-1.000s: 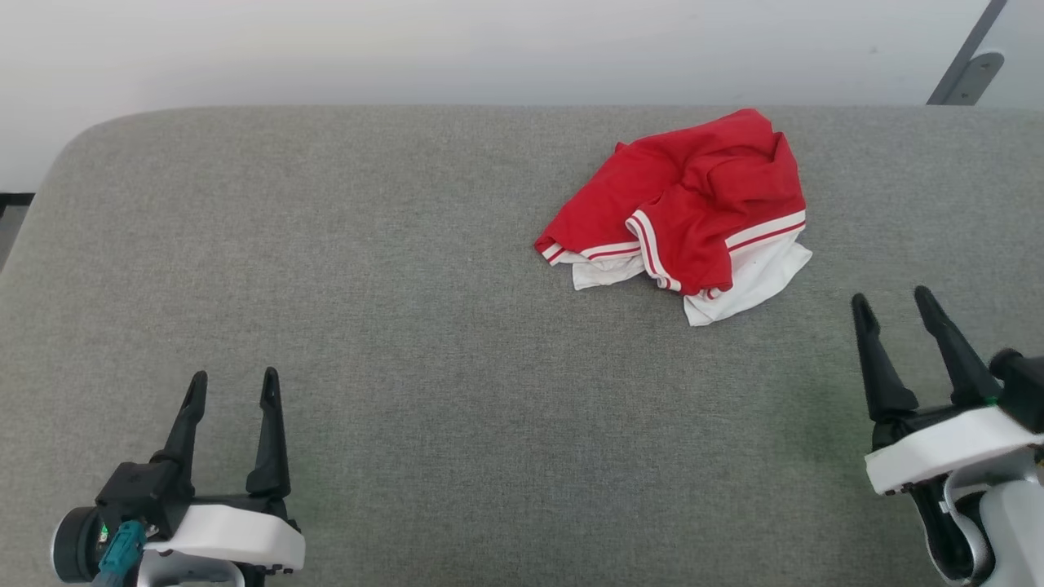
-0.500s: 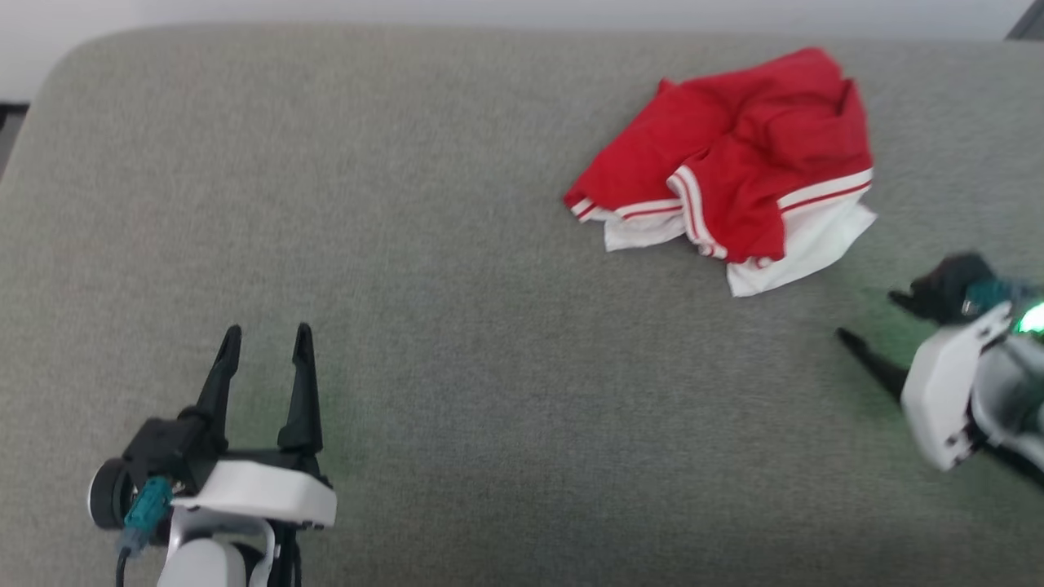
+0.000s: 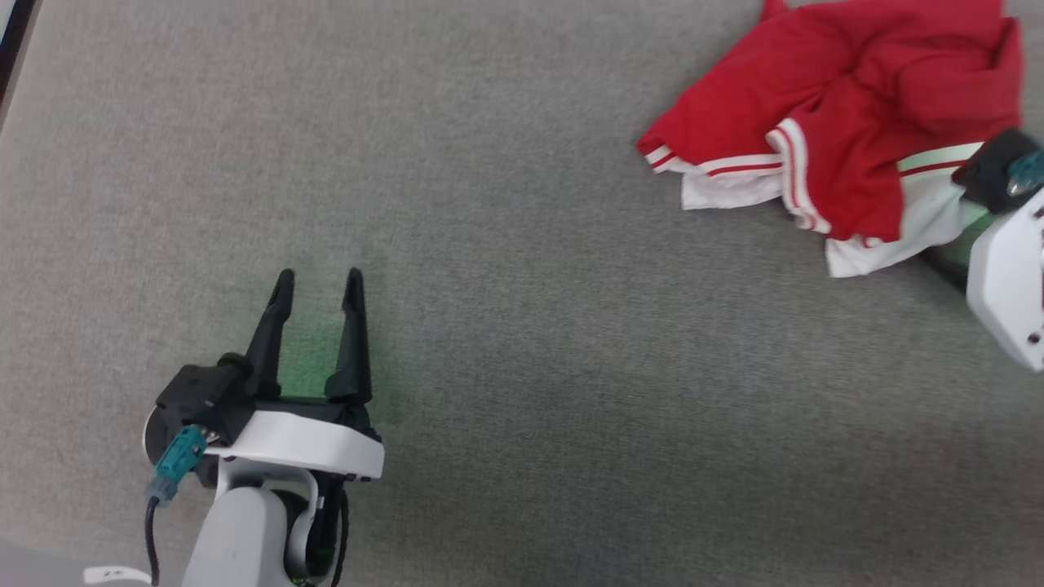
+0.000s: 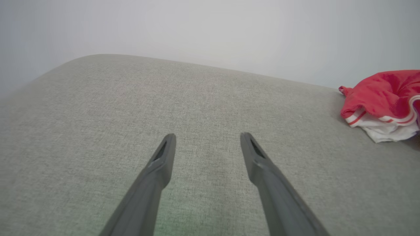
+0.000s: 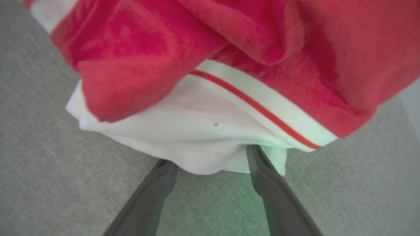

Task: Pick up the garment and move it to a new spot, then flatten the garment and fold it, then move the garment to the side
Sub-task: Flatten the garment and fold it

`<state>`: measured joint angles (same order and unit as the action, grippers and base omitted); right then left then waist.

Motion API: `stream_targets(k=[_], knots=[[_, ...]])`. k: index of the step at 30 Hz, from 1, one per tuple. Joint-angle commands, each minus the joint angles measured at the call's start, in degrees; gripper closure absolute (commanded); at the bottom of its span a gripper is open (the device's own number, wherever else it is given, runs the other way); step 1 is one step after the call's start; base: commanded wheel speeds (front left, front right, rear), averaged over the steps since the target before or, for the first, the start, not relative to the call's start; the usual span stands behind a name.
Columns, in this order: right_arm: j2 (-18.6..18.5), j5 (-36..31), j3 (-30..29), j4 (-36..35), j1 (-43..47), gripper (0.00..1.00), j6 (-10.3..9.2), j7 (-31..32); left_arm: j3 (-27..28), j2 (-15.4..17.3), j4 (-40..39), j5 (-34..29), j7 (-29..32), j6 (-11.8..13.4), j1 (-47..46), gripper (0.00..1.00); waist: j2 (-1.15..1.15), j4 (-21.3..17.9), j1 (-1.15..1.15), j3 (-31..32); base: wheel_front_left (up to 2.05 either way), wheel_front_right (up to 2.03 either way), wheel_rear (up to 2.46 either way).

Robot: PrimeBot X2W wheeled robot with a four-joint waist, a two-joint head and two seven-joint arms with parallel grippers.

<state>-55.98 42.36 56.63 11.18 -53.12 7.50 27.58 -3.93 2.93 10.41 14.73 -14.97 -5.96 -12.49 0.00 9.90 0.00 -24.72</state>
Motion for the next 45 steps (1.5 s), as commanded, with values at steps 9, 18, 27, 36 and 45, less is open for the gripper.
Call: stream_targets(k=[9, 18, 27, 36, 45], knots=[[-0.6, 3.15, 14.3, 5.01, -4.6, 0.9, -0.02, 3.15, -1.92, 0.03, 0.05, 2.27, -0.32, 1.11, -2.56, 0.0, 0.0, 1.69, 0.0, -3.26, 0.0, 0.0, 0.0], [-3.45, 6.16, 14.33, 7.44, -7.27, 1.0, -0.22, -4.01, -0.85, 0.03, 0.61, 0.88, -0.32, 0.7, -2.08, 0.0, 0.0, -0.54, 0.0, -2.19, 0.0, 0.0, 0.0], [-10.68, 10.52, 9.2, 7.73, -4.21, 1.0, -0.13, -10.55, 0.23, 0.06, 0.39, -0.82, -0.31, 0.0, -1.61, 0.0, 0.0, -4.36, 0.0, -1.41, 0.0, 0.0, 0.0], [-14.6, 14.31, 5.07, 16.42, 2.4, 1.0, -0.13, -15.53, 1.1, 0.07, 0.72, -2.59, -0.32, -0.56, -2.6, 0.0, 0.0, -6.36, 0.0, -2.48, 0.0, 0.0, 0.0], [-14.44, 15.77, 0.17, 29.01, 3.89, 1.0, -0.13, -19.66, 1.77, 0.07, 1.33, -3.69, -0.31, -1.14, -3.68, 0.0, 0.0, -6.18, 0.0, -2.67, 0.0, 0.0, 0.0]])
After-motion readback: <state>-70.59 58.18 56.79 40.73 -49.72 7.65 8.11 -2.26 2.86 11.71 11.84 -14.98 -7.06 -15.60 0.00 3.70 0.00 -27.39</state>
